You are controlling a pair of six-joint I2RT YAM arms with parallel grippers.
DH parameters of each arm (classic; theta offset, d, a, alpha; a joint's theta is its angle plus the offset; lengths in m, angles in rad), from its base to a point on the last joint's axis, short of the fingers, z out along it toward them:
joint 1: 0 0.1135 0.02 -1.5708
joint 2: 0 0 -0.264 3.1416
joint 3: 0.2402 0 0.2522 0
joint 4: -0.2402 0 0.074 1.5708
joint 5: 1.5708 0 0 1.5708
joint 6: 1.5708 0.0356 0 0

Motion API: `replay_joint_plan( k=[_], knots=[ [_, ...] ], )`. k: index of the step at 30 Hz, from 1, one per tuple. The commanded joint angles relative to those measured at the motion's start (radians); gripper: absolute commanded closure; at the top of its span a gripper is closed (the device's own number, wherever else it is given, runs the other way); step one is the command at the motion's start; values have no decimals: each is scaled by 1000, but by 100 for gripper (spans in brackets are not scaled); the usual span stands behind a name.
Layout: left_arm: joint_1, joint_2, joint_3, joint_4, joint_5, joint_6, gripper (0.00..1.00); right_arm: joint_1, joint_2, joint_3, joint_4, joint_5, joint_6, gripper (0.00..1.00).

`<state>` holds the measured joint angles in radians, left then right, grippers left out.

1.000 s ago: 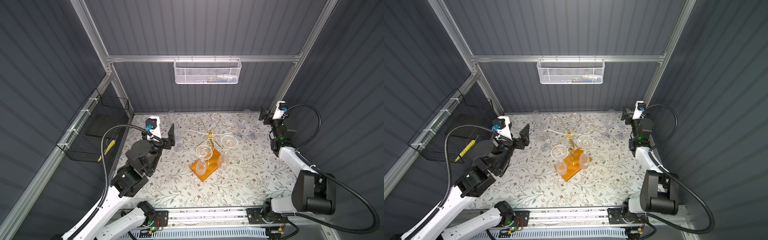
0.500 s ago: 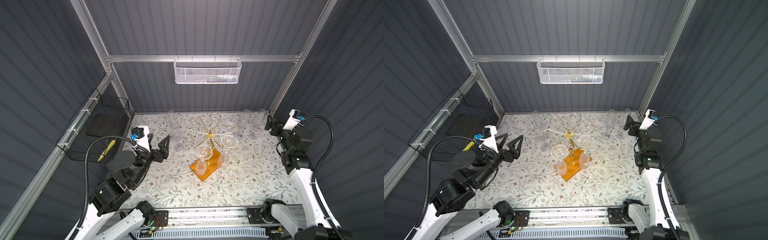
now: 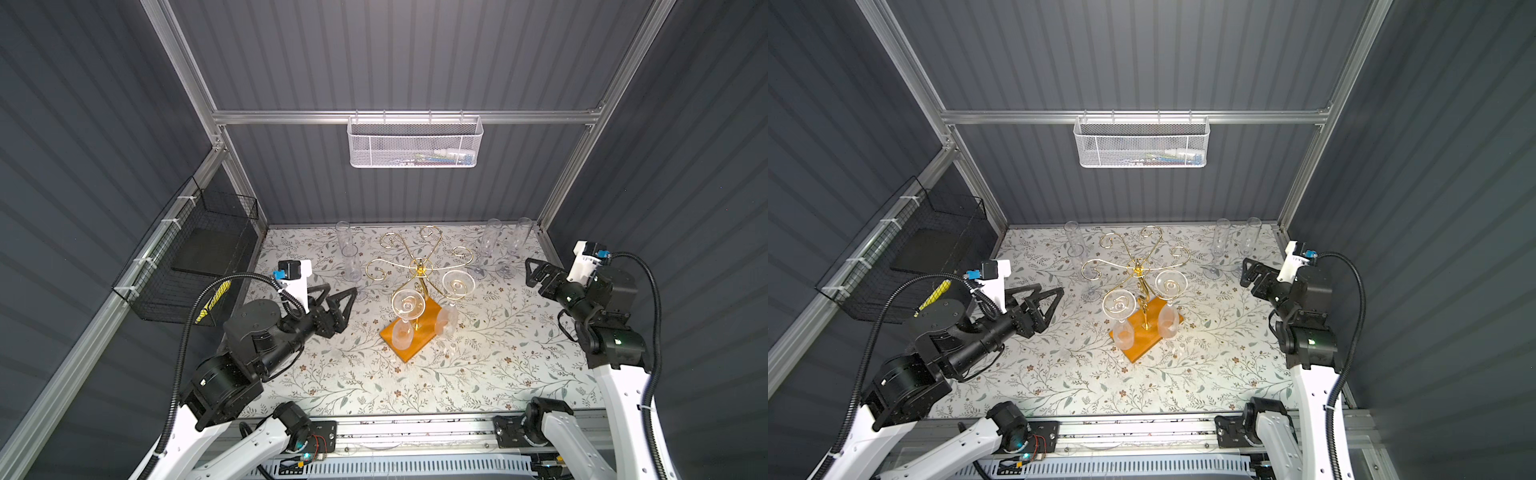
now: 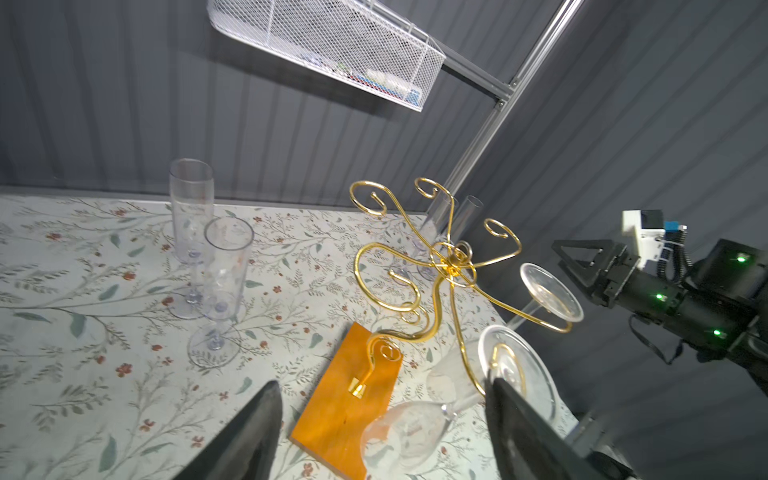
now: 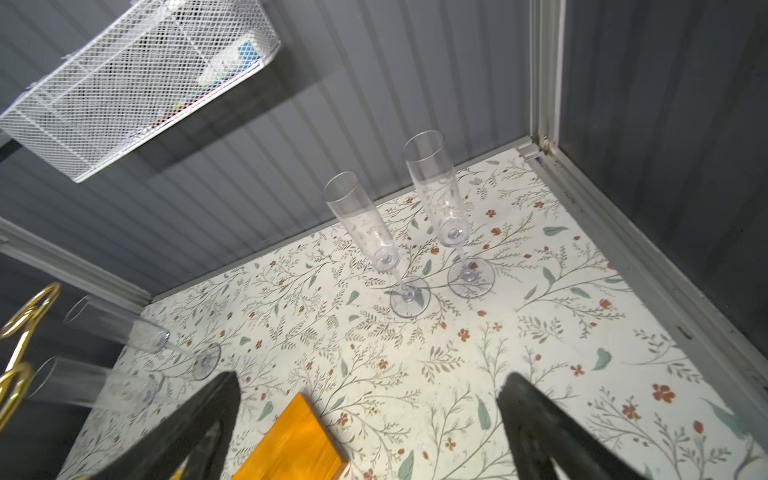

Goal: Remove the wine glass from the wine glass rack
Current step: 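Turn both grippers sideways and reach the right gripper toward a glass hanging on the rack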

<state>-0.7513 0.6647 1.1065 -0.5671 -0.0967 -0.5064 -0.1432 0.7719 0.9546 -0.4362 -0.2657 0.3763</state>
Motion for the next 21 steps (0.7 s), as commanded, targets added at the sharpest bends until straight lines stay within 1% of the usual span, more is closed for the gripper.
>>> replay_joint_plan(
  k=[1, 3, 5, 8, 11, 14, 17, 19, 21],
  knots=[
    [4, 24, -48, 87, 147, -166, 22, 3, -13, 30, -74, -122, 42, 1],
    [4, 29, -96, 181, 229, -249, 22, 3, -17, 31, -73, -134, 55, 1],
    [3, 40, -122, 238, 280, -311, 22, 2, -15, 37, -82, -147, 69, 1],
    [3, 62, -134, 276, 330, -385, 23, 3, -4, 55, -104, -197, 86, 1],
    [3, 79, -137, 288, 371, -430, 23, 3, -2, 65, -131, -222, 102, 1],
    [3, 79, -135, 287, 382, -459, 24, 4, -3, 78, -165, -251, 127, 1],
    [3, 74, -132, 273, 370, -465, 24, 5, -4, 81, -183, -333, 180, 3],
    [3, 64, -127, 241, 328, -454, 25, 5, -4, 85, -184, -408, 232, 6],
    [3, 39, -135, 222, 261, -446, 25, 11, -9, 85, -173, -478, 301, 13]
  ],
)
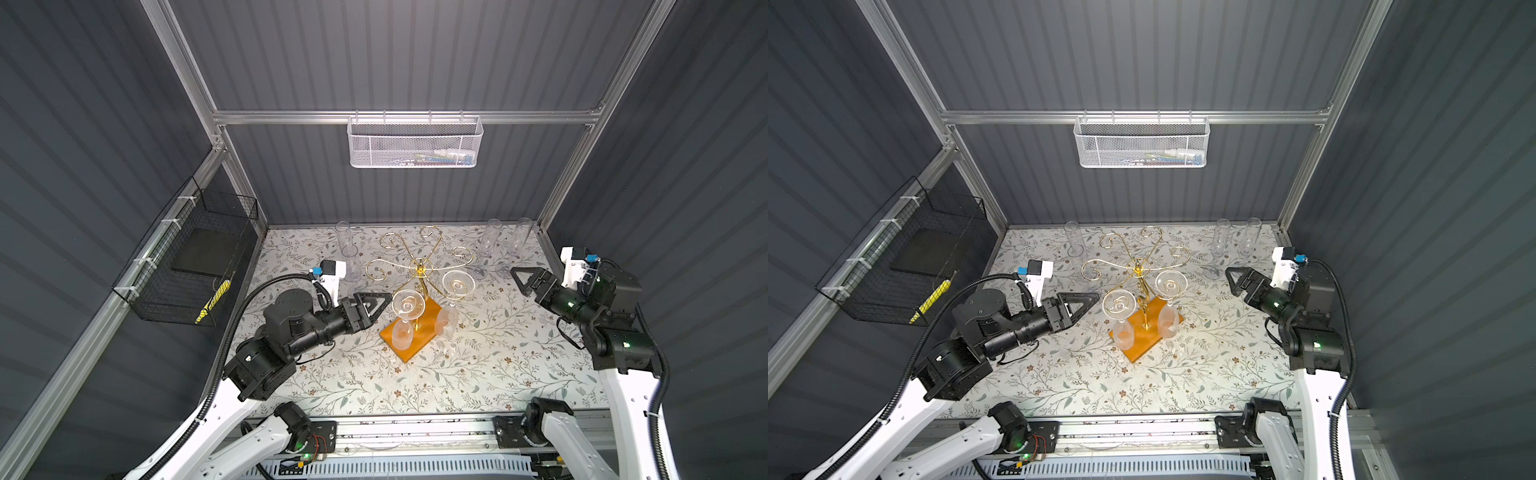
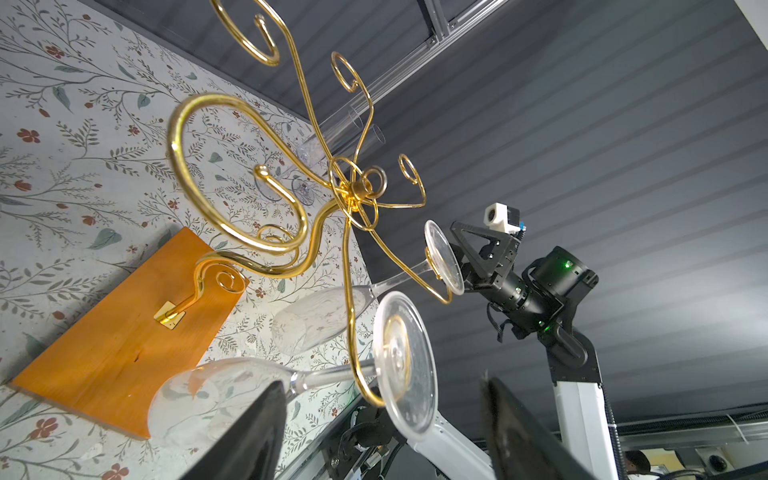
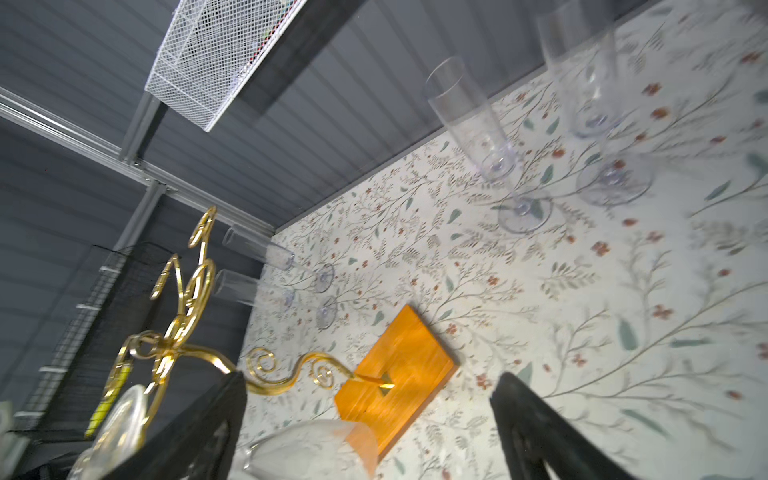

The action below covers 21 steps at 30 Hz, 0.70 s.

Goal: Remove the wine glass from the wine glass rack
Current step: 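Turn both grippers sideways and reach the right gripper toward a glass hanging on the rack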

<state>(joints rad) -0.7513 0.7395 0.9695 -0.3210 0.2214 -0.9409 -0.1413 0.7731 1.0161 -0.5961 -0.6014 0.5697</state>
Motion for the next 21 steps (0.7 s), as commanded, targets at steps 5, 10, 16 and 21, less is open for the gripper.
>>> replay_joint_plan(
  k=[5, 10, 16, 21],
  knots=[
    [3, -129, -74, -1, -203, -25, 25, 29, -21, 35, 39, -281, 236, 31],
    [4, -166, -80, -42, -284, 0, 25, 99, -31, 30, 93, -308, 329, 44],
    [3, -154, -52, -67, -315, 52, 24, 271, -4, 18, 136, -228, 360, 49],
    [3, -149, -47, -73, -316, 69, 24, 333, 21, 15, 173, -194, 382, 55]
  ],
)
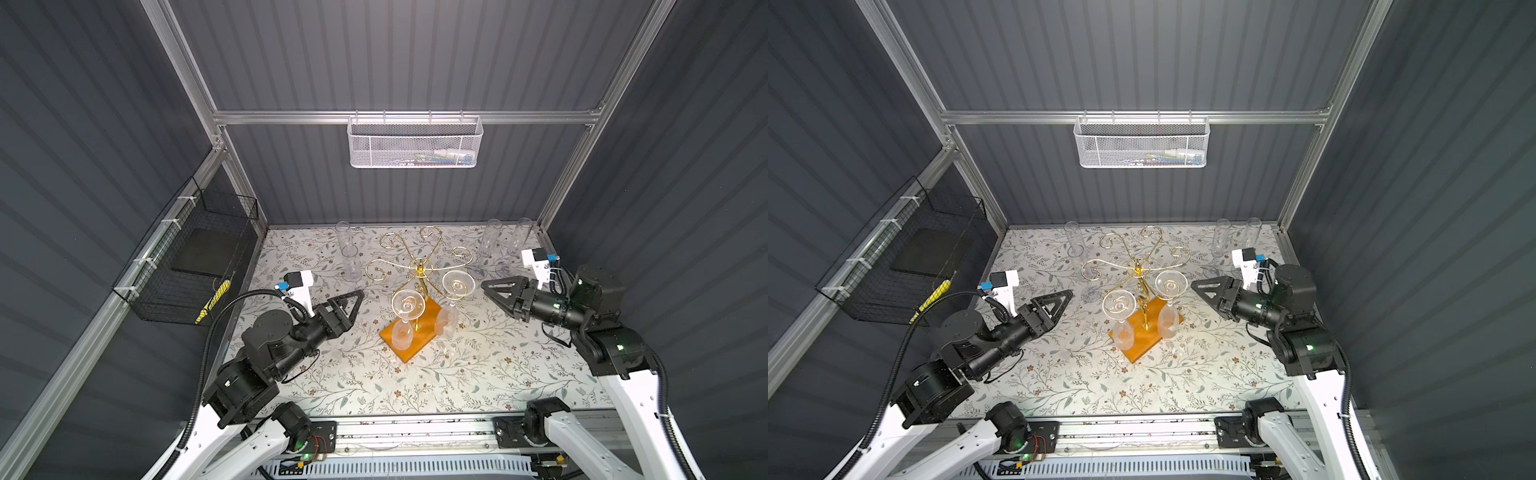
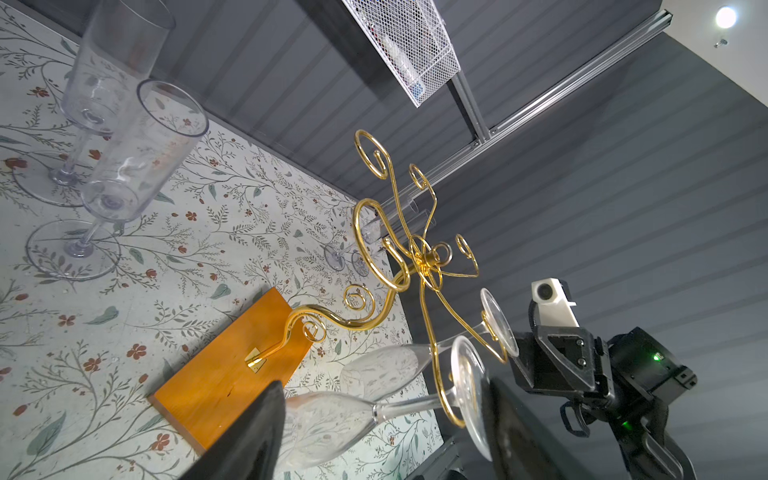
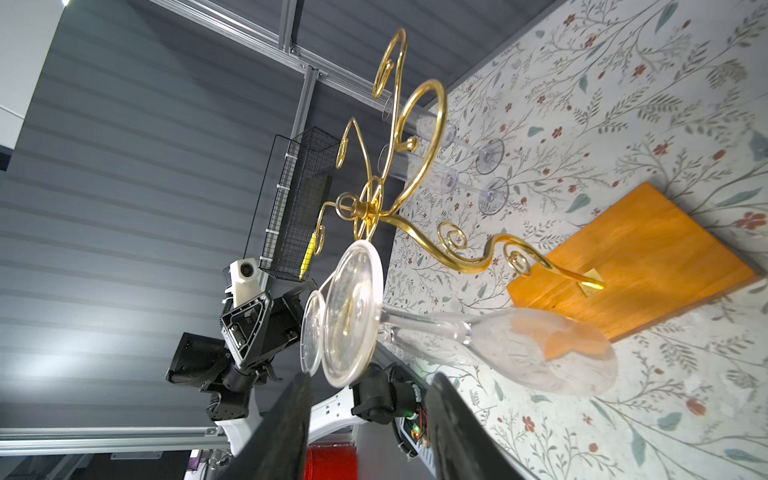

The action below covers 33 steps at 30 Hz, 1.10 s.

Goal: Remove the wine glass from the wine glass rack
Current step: 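Turn both grippers sideways and reach the right gripper toward a glass hanging on the rack, then close the right gripper on the hanging glass foot and slide it off the rack arm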

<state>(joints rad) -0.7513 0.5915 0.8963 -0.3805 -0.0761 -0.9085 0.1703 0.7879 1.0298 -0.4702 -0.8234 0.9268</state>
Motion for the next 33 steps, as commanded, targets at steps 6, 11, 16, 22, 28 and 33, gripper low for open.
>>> replay_joint_plan(
  k=[6, 11, 16, 22, 28, 33],
  knots=[
    [3, -33, -22, 17, -39, 17, 24, 59, 48, 10, 76, 35, 36, 60],
    [3, -47, -30, 16, -54, 15, 24, 79, 72, 18, 76, 42, 35, 62],
    [3, -45, -27, 7, -56, 21, 23, 95, 93, 19, 119, 53, 47, 66],
    [3, -53, -36, 6, -59, 15, 23, 106, 108, 26, 124, 58, 53, 76],
    [3, -74, -42, 3, -72, 12, 23, 110, 103, 25, 123, 72, 61, 84],
    [3, -85, -49, 2, -76, 6, 23, 110, 99, 24, 122, 75, 71, 92]
  ],
)
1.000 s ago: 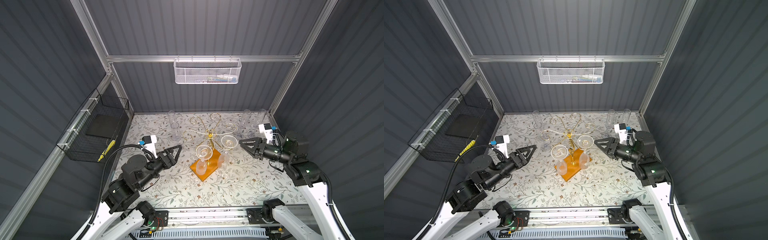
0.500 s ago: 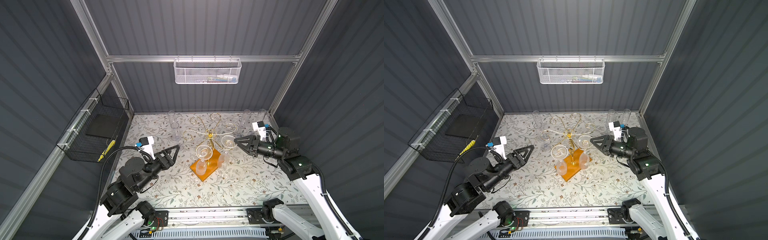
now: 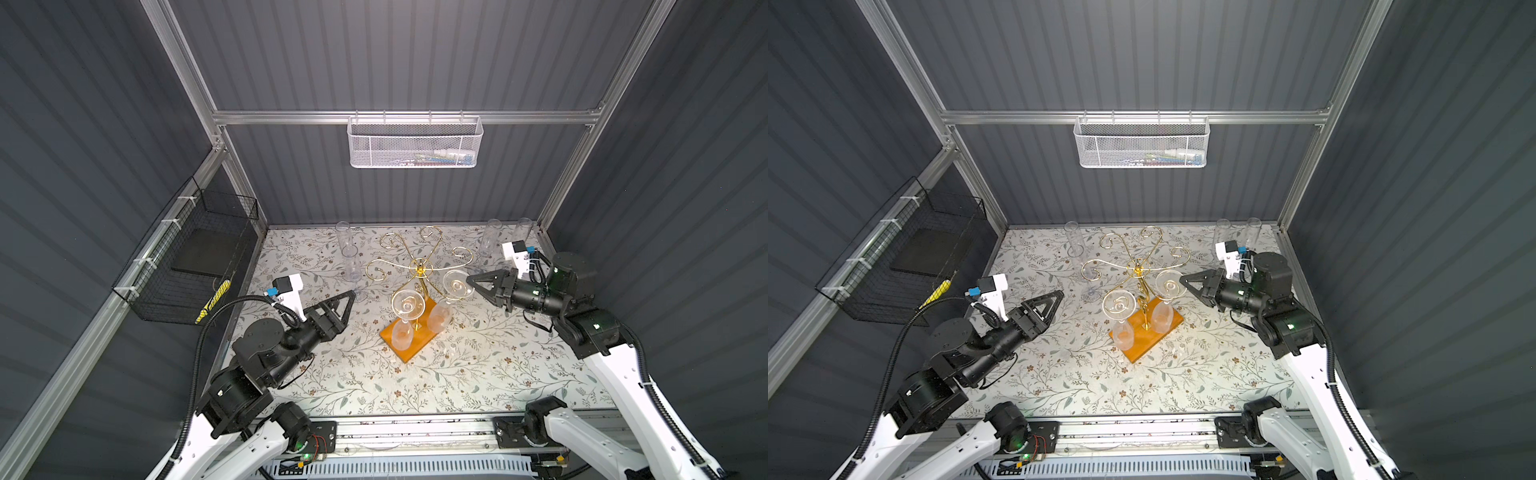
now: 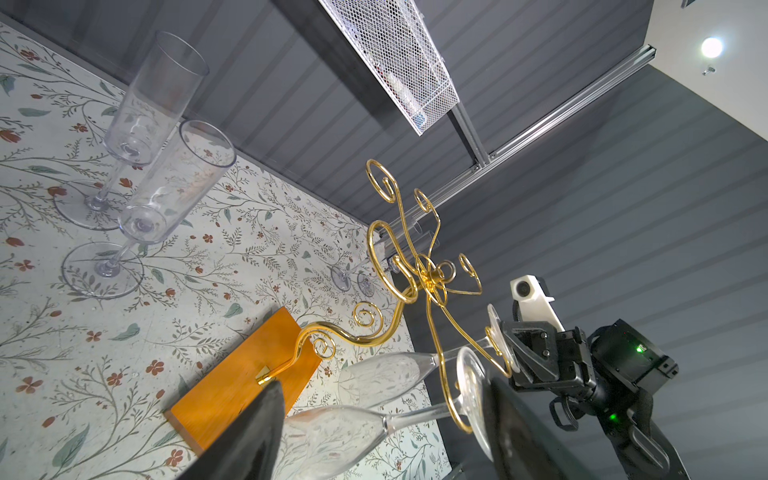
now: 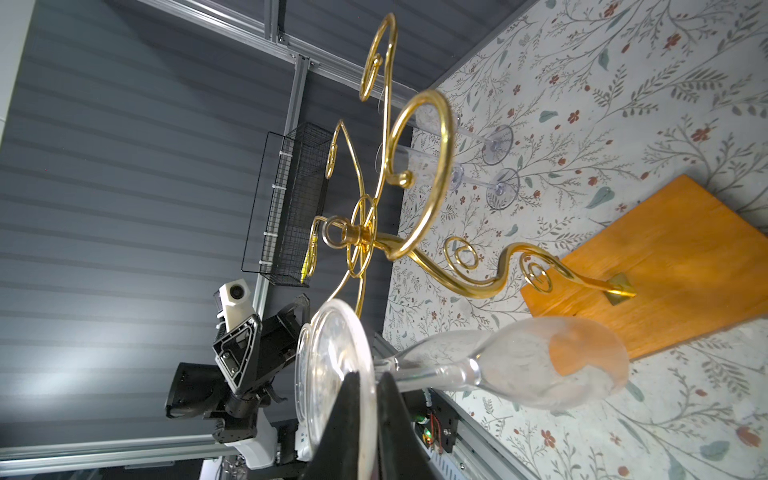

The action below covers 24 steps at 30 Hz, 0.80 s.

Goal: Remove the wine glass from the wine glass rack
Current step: 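Close the right gripper on the hanging glass foot and slide it off the rack arm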

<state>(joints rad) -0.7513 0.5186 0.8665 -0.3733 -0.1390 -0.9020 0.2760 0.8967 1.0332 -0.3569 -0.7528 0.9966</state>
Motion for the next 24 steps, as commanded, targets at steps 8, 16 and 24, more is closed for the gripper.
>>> replay_joint_plan(
  k=[8, 16, 24],
  knots=[
    [4, -15, -12, -26, -19, -2, 23, 6, -25, 17, 10, 18, 23, 100],
    [4, -13, -8, -18, -43, -9, 23, 6, -50, 55, -21, 27, 57, 100],
    [3, 8, 9, -25, -46, 8, 23, 6, -49, 124, -117, -5, 80, 100]
  ],
)
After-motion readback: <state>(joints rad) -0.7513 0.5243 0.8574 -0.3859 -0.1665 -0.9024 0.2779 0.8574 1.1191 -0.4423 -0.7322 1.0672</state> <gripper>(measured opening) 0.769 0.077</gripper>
